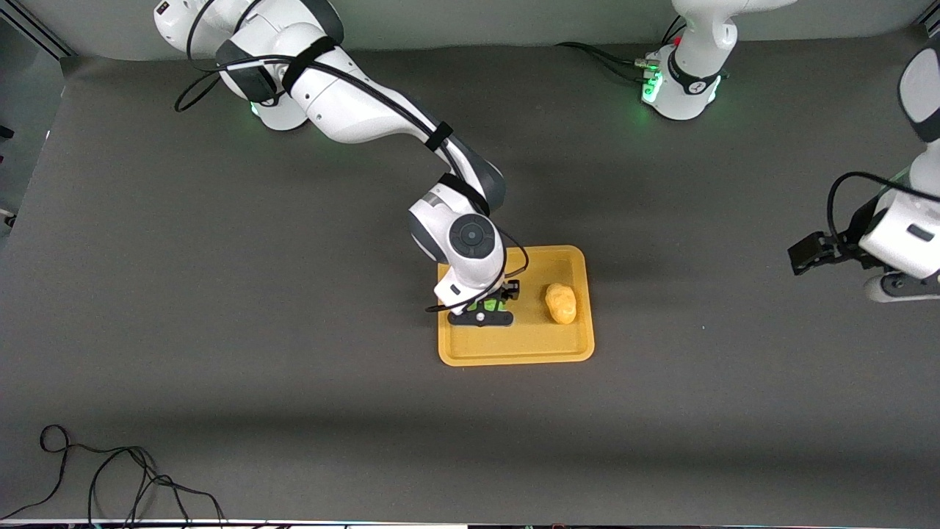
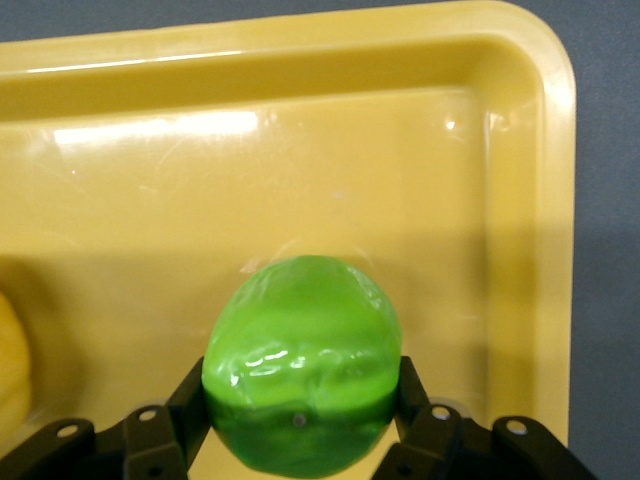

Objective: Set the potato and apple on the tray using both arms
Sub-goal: 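Release the potato and withdraw the left gripper while the right gripper carries the apple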

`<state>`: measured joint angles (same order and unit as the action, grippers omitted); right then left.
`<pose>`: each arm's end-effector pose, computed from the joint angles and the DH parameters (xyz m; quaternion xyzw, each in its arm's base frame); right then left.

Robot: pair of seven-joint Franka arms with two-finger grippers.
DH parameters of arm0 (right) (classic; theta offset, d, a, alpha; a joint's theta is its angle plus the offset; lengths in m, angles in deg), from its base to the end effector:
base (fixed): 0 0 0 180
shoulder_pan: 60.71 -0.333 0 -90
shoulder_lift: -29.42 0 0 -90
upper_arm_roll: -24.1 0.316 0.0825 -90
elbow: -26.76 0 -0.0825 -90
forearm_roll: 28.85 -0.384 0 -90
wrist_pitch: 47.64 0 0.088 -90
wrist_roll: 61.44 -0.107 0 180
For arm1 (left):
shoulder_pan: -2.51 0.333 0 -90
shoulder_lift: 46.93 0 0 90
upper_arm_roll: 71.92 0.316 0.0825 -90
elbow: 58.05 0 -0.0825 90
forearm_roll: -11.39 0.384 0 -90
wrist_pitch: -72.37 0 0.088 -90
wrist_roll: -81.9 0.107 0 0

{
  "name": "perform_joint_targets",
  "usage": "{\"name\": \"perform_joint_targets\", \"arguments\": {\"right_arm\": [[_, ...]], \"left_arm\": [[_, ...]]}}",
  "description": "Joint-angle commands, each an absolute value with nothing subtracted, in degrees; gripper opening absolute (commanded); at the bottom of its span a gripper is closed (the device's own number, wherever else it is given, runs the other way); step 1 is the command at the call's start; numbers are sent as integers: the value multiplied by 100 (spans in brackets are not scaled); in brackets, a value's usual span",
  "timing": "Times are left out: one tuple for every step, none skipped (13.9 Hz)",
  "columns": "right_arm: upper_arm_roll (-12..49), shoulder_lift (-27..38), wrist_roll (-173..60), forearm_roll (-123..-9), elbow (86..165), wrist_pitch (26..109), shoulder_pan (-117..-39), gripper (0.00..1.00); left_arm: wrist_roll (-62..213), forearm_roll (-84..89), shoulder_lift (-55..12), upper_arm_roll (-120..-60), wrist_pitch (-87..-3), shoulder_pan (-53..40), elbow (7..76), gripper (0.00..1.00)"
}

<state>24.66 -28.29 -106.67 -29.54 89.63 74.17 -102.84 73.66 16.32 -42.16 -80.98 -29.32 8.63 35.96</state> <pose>0.5702 0.5234 0.2027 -0.9995 0.0276 -0.0013 0.0141 0.5935 -0.0197 0.5624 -0.9983 -0.0390 -0.0293 0.0331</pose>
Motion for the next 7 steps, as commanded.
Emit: {"name": "perform_joint_targets", "arguments": {"right_arm": [[2489, -3000, -10811, -2876, 8697, 7559, -10298, 29], [2498, -2974, -10820, -2902, 8679, 7559, -10307, 29], [2515, -2965, -10829, -2920, 8653, 7567, -10307, 29], [2524, -2965, -10846, -2920, 8644, 7585, -10298, 29], [2533, -2973, -10890, -2920, 8644, 7628, -10307, 29], [2533, -2973, -10908, -2920, 8653, 7672, -10307, 29], [2533, -2973, -10908, -2928, 8653, 7673, -10307, 29]], "left_arm": [[7407, 1517, -4771, -8115, -3415, 946, 4451, 100], [7407, 1508, -4833, -8123, -3442, 945, 4565, 100], [7407, 1491, -4903, -8123, -3503, 954, 4670, 100], [7407, 1491, -4938, -8123, -3582, 954, 4811, 100], [7399, 1491, -4948, -8115, -3670, 954, 4882, 100], [7399, 1491, -4948, -8115, -3697, 954, 4917, 100], [7399, 1491, -4974, -8115, -3671, 963, 4926, 100]]}}
